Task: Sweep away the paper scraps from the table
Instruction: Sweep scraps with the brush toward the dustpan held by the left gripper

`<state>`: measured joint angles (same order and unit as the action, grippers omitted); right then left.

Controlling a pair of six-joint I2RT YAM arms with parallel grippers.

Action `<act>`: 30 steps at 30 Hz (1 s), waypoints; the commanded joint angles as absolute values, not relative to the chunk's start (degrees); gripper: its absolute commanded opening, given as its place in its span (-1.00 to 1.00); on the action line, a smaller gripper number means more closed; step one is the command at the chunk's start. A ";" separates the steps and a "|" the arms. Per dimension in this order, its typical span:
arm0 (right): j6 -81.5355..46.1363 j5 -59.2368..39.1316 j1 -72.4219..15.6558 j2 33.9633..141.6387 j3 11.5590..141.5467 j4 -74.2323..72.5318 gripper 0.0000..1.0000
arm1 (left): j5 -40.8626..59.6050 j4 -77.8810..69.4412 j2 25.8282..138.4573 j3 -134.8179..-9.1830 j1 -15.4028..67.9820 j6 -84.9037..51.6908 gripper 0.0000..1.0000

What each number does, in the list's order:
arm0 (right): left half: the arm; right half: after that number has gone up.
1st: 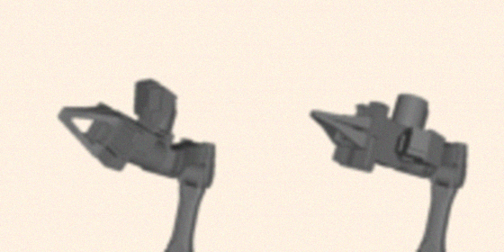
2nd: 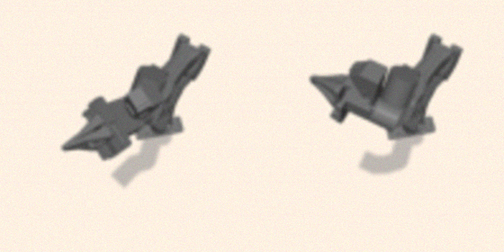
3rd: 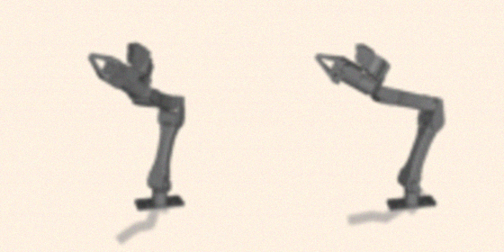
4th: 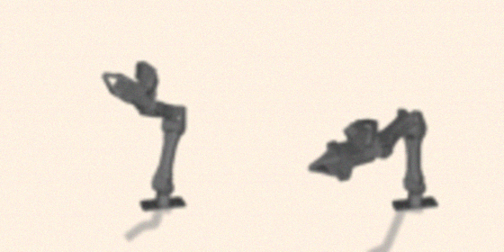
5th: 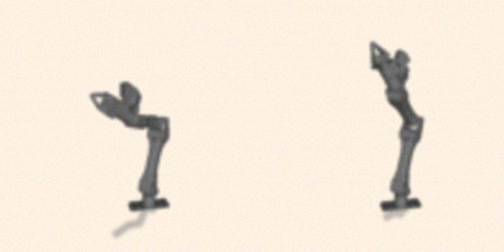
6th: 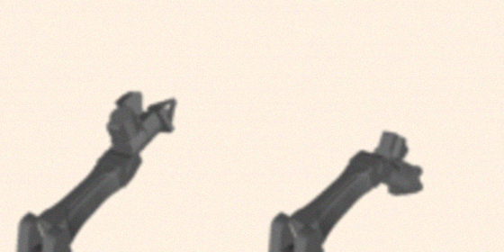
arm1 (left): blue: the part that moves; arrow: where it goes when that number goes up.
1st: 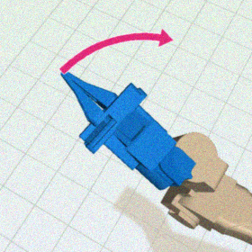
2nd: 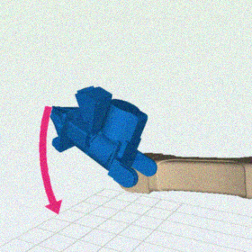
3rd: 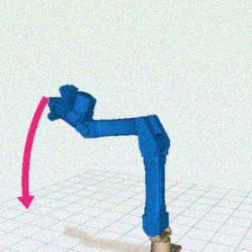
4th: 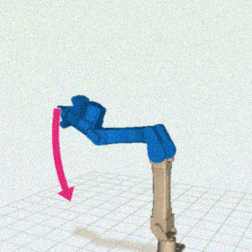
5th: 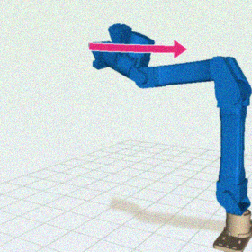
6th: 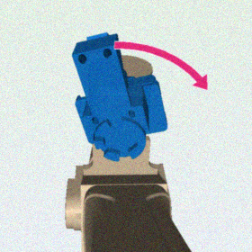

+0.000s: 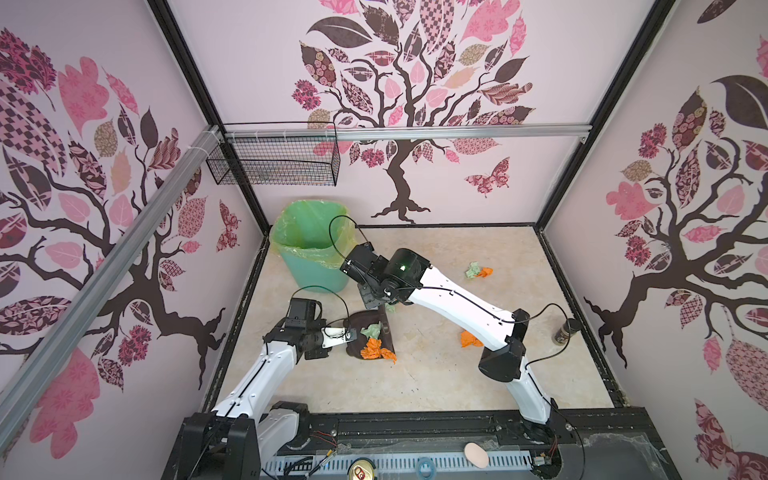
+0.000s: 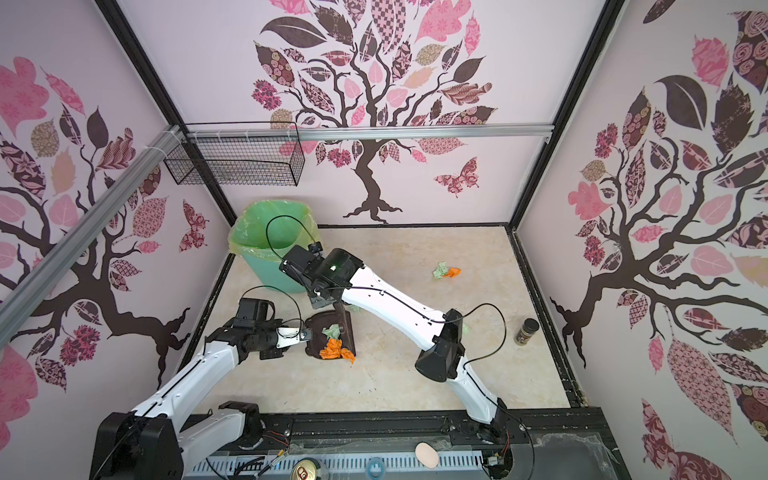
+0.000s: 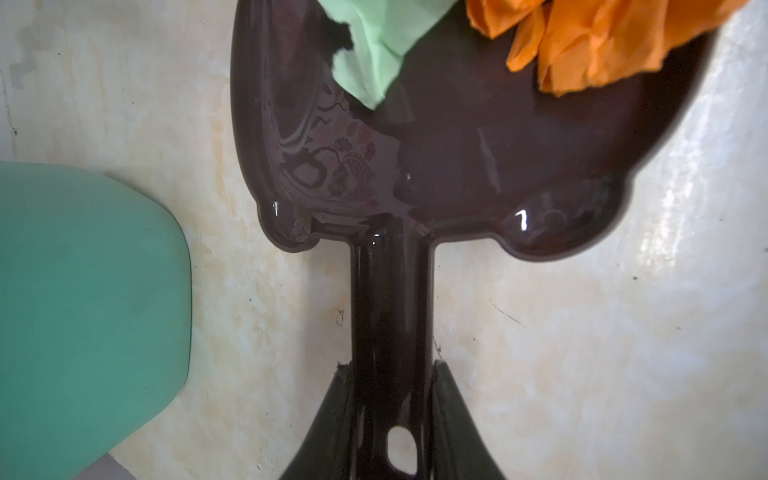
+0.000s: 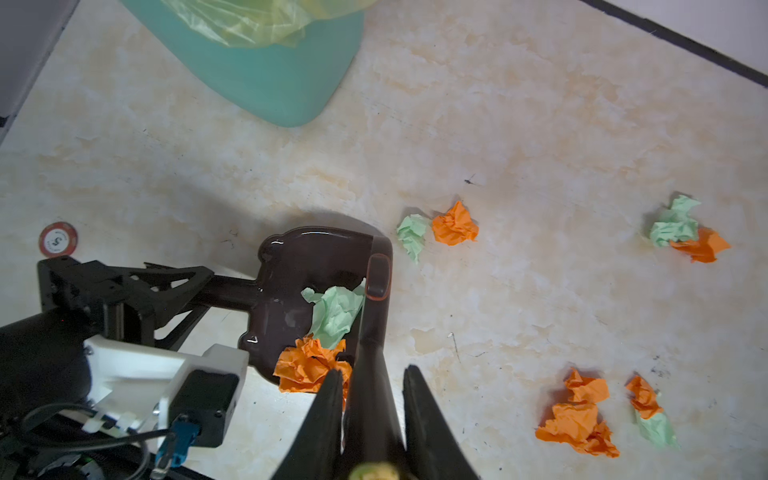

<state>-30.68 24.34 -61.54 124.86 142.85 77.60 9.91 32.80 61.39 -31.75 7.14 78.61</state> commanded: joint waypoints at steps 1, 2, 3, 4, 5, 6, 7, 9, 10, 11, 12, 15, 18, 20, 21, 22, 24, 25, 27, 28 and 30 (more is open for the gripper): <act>-29.70 32.68 -60.45 119.96 142.31 80.65 -1.00 | 10.62 33.10 60.84 -30.06 7.36 78.39 -1.00; -28.49 33.29 -59.42 118.74 142.12 80.18 -1.00 | 10.72 33.16 60.75 -29.92 7.33 78.39 -1.00; -27.06 34.15 -58.54 117.92 141.89 79.66 -1.00 | 10.72 33.27 60.65 -29.88 7.36 78.33 -1.00; -25.05 35.54 -57.47 117.20 141.43 78.93 -1.00 | 10.72 33.32 60.68 -29.75 7.36 78.25 -1.00; -21.76 36.11 -56.40 116.58 140.65 77.69 -1.00 | 10.74 33.32 60.68 -29.72 7.31 78.14 -1.00; -18.28 36.20 -55.51 116.25 139.62 76.25 -1.00 | 10.72 33.31 60.69 -29.71 7.36 77.92 -1.00; -14.19 37.22 -54.63 115.91 138.03 73.99 -1.00 | 10.65 33.32 60.80 -29.69 7.38 77.74 -1.00; -4.08 39.36 -53.46 115.24 133.01 67.34 -1.00 | 10.42 33.27 61.16 -29.62 7.34 77.01 -1.00; 1.63 39.84 -52.92 114.83 129.11 62.48 -1.00 | 10.08 33.27 61.37 -29.65 7.36 76.55 -1.00; 7.46 40.56 -52.34 114.48 125.39 57.54 -1.00 | 9.72 33.23 61.35 -29.66 7.30 75.94 -1.00; 11.41 40.86 -51.57 114.36 122.66 53.74 -1.00 | 9.50 33.19 61.30 -29.49 7.30 75.32 -1.00; 17.22 37.03 -48.15 116.28 119.89 45.65 -1.00 | 9.22 32.47 60.84 -28.62 7.33 73.94 -1.00; 20.24 32.62 -46.24 120.74 122.98 43.48 -1.00 | 8.79 32.30 61.07 -28.25 7.32 72.83 -1.00; 22.49 31.67 -46.13 125.73 128.92 45.95 -1.00 | 7.77 32.10 61.60 -28.04 7.32 72.47 -1.00; 22.86 31.13 -46.12 128.26 132.96 48.36 -1.00 | 7.45 31.96 61.85 -27.99 7.28 72.34 -1.00; 22.91 30.41 -46.22 131.37 137.87 51.83 -1.00 | 7.13 31.63 62.03 -27.91 7.29 72.20 -1.00; 23.30 29.36 -46.63 136.34 145.20 57.44 -1.00 | 6.76 30.95 62.30 -27.69 7.28 71.98 -1.00; 23.82 29.35 -47.11 136.92 144.50 57.70 -1.00 | 6.74 30.70 62.55 -27.76 7.24 71.92 -1.00; 24.11 27.98 -48.07 135.73 140.15 57.20 -1.00 | 6.85 30.37 63.05 -27.99 7.24 71.77 -1.00; 23.20 27.04 -48.52 135.46 139.27 58.05 -1.00 | 6.85 30.09 63.26 -28.16 7.21 71.79 -1.00; 21.13 25.45 -49.45 135.35 138.72 60.69 -1.00 | 7.24 29.86 63.92 -28.47 7.25 71.79 -1.00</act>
